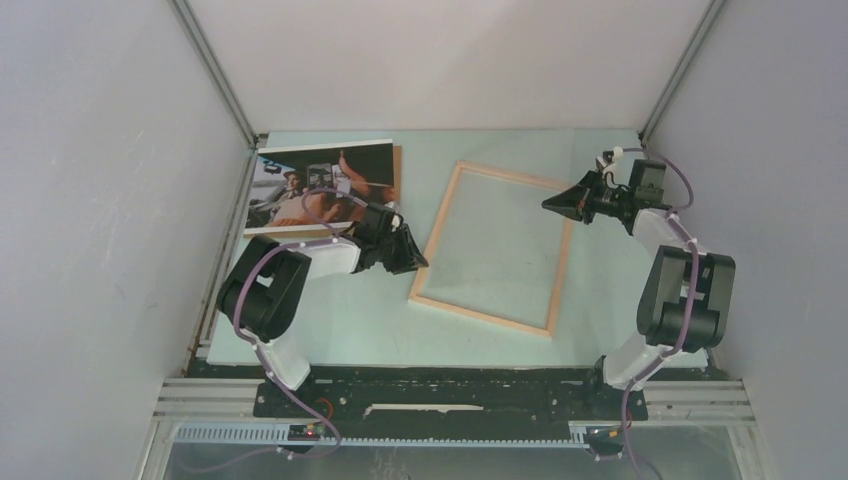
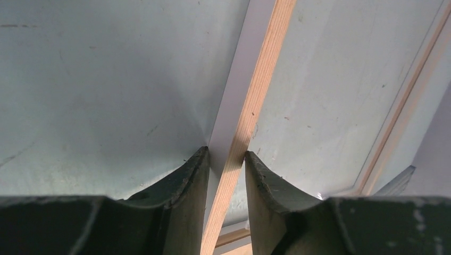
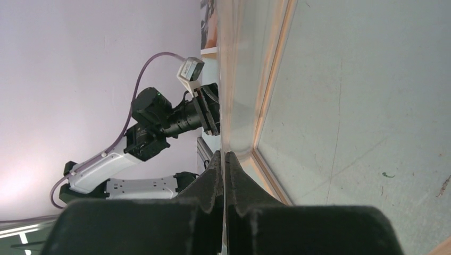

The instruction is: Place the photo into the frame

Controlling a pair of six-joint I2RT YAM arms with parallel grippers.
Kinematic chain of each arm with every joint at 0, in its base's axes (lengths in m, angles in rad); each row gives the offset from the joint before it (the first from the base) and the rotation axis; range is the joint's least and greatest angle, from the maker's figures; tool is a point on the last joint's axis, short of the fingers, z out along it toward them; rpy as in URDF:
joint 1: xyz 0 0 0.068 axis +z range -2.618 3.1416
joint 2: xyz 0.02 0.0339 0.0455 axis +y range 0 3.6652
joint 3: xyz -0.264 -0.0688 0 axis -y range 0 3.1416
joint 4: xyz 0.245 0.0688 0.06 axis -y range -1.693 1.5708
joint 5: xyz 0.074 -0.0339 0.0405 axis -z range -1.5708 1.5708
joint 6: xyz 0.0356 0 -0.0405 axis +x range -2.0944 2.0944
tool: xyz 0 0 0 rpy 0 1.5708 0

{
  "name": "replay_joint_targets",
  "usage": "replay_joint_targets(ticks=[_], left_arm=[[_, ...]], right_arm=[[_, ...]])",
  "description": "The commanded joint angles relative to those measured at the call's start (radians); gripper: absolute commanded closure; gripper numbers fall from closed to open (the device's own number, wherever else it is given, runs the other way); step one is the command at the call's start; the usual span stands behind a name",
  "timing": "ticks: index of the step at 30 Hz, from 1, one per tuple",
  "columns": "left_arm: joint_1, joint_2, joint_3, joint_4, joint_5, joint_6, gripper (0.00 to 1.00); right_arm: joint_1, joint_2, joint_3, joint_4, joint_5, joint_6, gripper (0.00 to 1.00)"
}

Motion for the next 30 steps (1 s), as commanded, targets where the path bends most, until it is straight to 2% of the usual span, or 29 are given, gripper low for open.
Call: replay_joint_targets(ticks=[1, 6, 12, 18, 30], left_arm=[[0.001, -0.032, -0.070, 0.005, 0.033, -0.028, 0.62], [0.021, -0.072, -0.093, 0.008, 0.034, -0.022, 0.63], [0.032, -0.063, -0.115, 0.036, 0.060, -0.014, 0.74], [0.033, -0.055, -0.134, 0.075, 0.070, -0.032, 0.80], [0.033, -0.070, -0.159, 0.099, 0.084, -0.056, 0.82]], right_arm=[[0.011, 0.033, -0.017, 0.131, -0.046, 0.070, 1.00], [0.013, 0.058, -0.044, 0.172, -0.043, 0.073, 1.00], [0.018, 0.069, -0.056, 0.188, -0.045, 0.080, 1.00], [0.022, 0.024, -0.082, 0.181, -0.050, 0.083, 1.00], [0.038, -0.016, -0.147, 0.263, -0.024, 0.152, 1.00]])
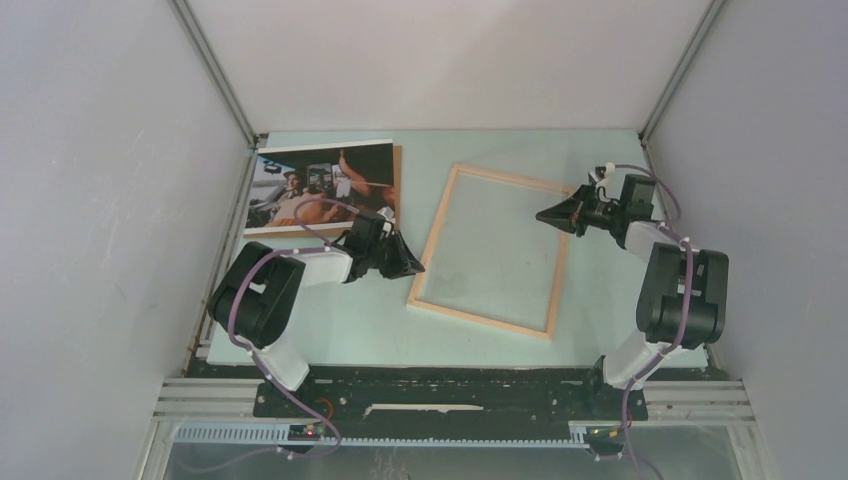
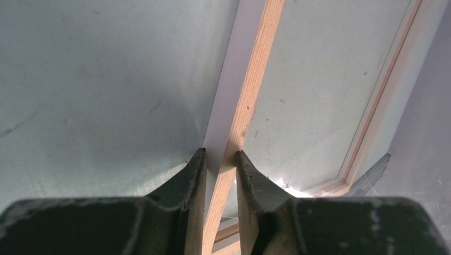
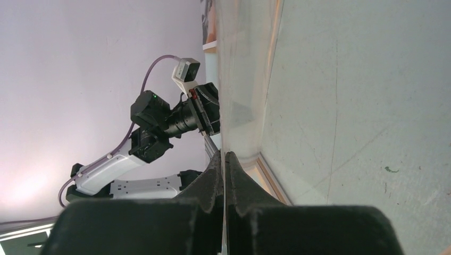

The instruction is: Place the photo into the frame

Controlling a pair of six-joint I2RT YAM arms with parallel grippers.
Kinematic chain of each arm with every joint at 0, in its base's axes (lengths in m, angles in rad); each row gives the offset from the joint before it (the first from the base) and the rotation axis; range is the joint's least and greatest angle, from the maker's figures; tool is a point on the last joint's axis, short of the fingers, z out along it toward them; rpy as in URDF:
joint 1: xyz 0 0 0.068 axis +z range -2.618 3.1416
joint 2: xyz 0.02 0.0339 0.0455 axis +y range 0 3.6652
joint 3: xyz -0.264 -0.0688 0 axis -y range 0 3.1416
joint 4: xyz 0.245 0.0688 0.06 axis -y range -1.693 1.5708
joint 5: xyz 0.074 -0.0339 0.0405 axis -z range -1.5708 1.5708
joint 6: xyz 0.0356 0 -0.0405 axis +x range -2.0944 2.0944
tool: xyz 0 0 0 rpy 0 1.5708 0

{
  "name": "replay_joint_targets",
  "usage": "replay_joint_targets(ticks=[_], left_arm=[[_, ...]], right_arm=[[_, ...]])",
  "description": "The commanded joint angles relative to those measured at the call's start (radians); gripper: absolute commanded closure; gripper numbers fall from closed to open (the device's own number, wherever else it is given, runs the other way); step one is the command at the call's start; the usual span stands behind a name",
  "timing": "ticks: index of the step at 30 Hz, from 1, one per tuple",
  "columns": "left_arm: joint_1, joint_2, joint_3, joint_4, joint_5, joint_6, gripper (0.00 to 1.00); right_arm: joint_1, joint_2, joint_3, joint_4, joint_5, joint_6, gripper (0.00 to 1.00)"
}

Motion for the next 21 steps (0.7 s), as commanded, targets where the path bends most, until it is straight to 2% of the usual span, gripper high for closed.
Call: replay_joint_targets(ticks=[1, 15, 21], left_arm=[[0.002, -0.019, -0.041, -0.024, 0.004, -0.017, 0.82], [0.001, -0.035, -0.054, -0.012, 0.003, -0.030, 0.84], [0.001, -0.038, -0.058, -0.009, 0.005, -0.033, 0.85]], right_arm=[[0.023, -0.057, -0.013, 0.077, -0.011, 0.049, 1.00], [0.049, -0.066, -0.094, 0.238, 0.013, 0.178, 1.00], [0.056, -0.071, -0.127, 0.241, 0.022, 0.172, 1.00]])
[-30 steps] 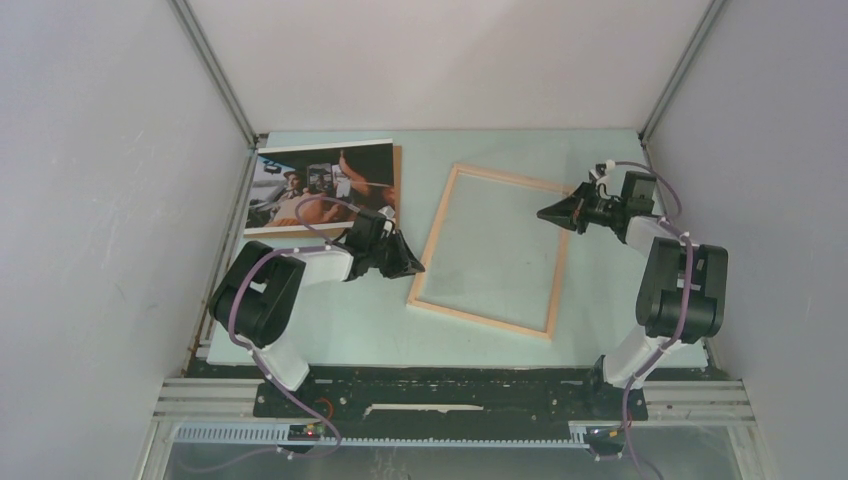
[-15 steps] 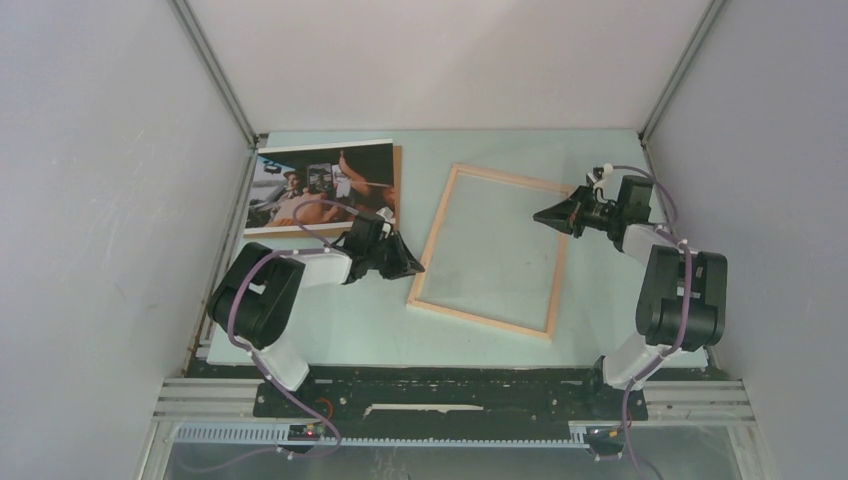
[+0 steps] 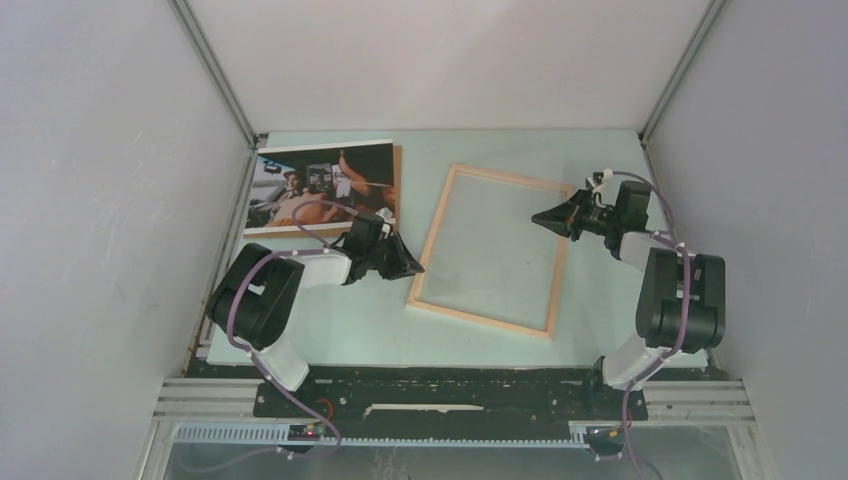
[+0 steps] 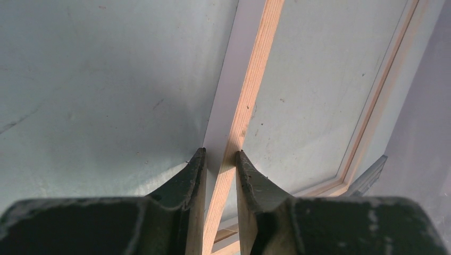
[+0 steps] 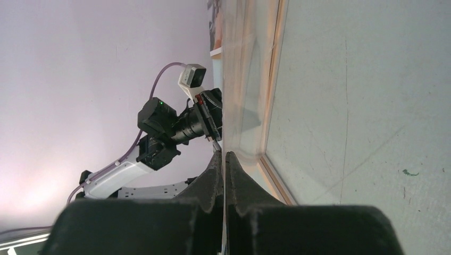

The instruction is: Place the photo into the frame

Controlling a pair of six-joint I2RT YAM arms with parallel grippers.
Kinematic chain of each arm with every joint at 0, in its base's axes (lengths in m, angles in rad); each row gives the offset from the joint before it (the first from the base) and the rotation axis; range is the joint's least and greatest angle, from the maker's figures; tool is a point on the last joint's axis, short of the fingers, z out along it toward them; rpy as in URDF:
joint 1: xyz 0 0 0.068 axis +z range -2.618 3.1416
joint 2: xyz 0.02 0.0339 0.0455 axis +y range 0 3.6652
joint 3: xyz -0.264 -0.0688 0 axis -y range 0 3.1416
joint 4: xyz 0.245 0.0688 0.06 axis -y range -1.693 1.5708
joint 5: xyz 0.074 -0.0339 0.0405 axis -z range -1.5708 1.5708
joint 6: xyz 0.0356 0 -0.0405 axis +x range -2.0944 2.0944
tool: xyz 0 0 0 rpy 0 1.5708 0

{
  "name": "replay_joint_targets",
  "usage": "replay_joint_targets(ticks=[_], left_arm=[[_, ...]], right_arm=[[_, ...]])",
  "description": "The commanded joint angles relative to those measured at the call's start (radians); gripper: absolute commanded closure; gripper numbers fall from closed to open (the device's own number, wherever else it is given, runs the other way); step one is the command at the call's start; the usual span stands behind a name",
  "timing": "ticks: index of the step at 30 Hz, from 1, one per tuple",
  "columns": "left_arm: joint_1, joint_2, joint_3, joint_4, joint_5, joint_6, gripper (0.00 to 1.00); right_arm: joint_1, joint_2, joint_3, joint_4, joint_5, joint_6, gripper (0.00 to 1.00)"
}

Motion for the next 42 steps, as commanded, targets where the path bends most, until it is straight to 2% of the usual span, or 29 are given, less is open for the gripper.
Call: replay_joint_targets(ticks=[1, 19, 28, 37, 42], left_arm=[[-0.001, -0.029, -0.036, -0.035, 0.006, -0.014, 0.85], [0.000, -0.024, -0.033, -0.035, 0.008, -0.012, 0.86], [0.000, -0.027, -0.032, -0.034, 0.012, -0.014, 0.86], [0.000, -0.030, -0.031, -0.036, 0.017, -0.014, 0.86], [0.000, -0.029, -0.030, -0.037, 0.019, -0.014, 0.86]], right_arm=[[0.025, -0.047, -0.033, 0.047, -0.009, 0.019, 1.00], [0.013, -0.117, -0.041, 0.047, -0.006, 0.043, 1.00], [0.021, -0.085, -0.056, 0.070, -0.004, 0.044, 1.00], [0.029, -0.024, -0.062, 0.011, -0.006, -0.062, 1.00], [0.026, 0.044, -0.063, 0.082, -0.041, -0.066, 1.00]])
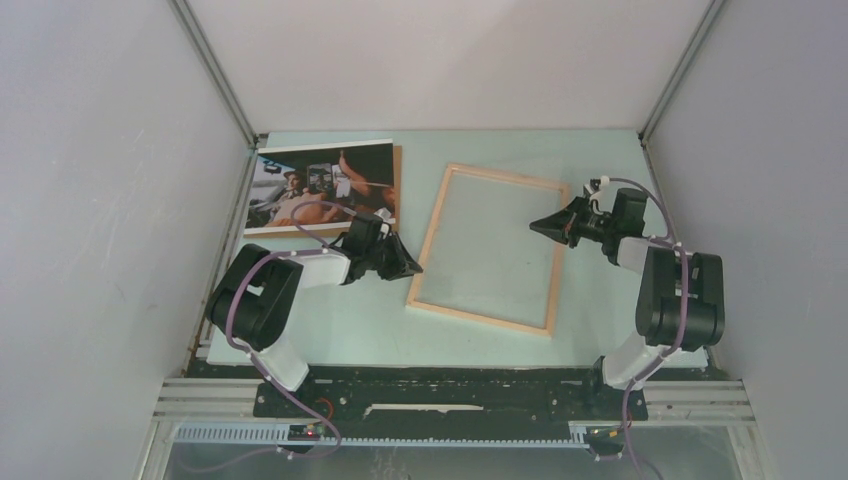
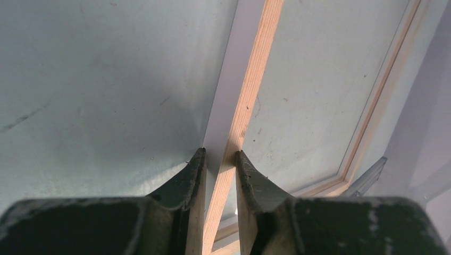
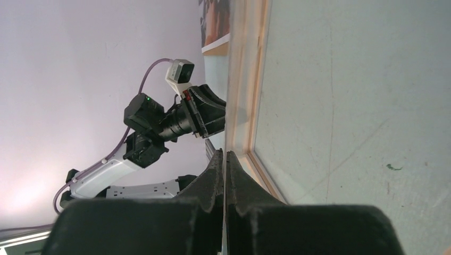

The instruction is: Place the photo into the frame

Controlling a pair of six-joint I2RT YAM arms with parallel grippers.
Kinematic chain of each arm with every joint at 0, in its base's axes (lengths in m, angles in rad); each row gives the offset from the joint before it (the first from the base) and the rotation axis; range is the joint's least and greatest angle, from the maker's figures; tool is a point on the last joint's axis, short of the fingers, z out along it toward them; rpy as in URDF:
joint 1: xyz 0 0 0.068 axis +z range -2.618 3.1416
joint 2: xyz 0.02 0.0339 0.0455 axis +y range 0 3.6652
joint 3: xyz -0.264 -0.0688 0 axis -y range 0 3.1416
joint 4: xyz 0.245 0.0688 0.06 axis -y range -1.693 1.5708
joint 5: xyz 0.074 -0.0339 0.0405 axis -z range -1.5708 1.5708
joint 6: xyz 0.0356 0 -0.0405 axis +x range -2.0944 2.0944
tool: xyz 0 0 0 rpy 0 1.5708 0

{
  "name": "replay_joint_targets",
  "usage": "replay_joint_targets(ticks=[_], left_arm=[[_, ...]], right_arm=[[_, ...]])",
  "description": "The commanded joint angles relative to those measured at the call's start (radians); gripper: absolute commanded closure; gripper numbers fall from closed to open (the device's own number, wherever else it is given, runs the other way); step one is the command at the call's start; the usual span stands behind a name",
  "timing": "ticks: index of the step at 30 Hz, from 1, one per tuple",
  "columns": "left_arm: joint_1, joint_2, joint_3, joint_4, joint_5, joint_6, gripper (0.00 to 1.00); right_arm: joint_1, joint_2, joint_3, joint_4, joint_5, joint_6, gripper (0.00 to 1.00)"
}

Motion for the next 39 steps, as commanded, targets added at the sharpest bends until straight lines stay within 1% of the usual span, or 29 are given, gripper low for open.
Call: replay_joint_targets(ticks=[1, 6, 13, 17, 23, 29, 34, 37, 39], left_arm=[[-0.005, -0.023, -0.029, -0.022, 0.019, -0.007, 0.86], [-0.004, -0.016, -0.027, -0.022, 0.022, -0.007, 0.86], [-0.006, -0.011, -0.024, -0.027, 0.016, 0.000, 0.86], [-0.006, -0.005, -0.023, -0.028, 0.018, 0.003, 0.86], [-0.006, -0.003, -0.021, -0.028, 0.019, 0.006, 0.87], [-0.006, -0.006, -0.021, -0.028, 0.018, 0.010, 0.86], [-0.006, -0.002, -0.020, -0.028, 0.017, 0.011, 0.86], [-0.006, -0.001, -0.018, -0.027, 0.020, 0.010, 0.86], [-0.006, -0.003, -0.019, -0.027, 0.020, 0.010, 0.87]], right_arm=[[0.017, 0.067, -0.003, 0.064, -0.063, -0.035, 1.00], [0.013, 0.133, 0.021, 0.090, -0.089, -0.046, 1.00], [0.009, 0.186, 0.119, -0.123, -0.094, -0.227, 1.00], [0.010, 0.187, 0.133, -0.181, -0.080, -0.296, 1.00], [0.036, 0.191, 0.122, -0.129, -0.089, -0.295, 1.00], [0.037, 0.142, 0.050, 0.026, -0.103, -0.216, 1.00], [0.036, 0.110, 0.038, 0.040, -0.127, -0.205, 1.00], [0.043, 0.123, 0.037, 0.042, -0.120, -0.205, 1.00], [0.043, 0.147, 0.037, 0.083, -0.126, -0.176, 1.00]])
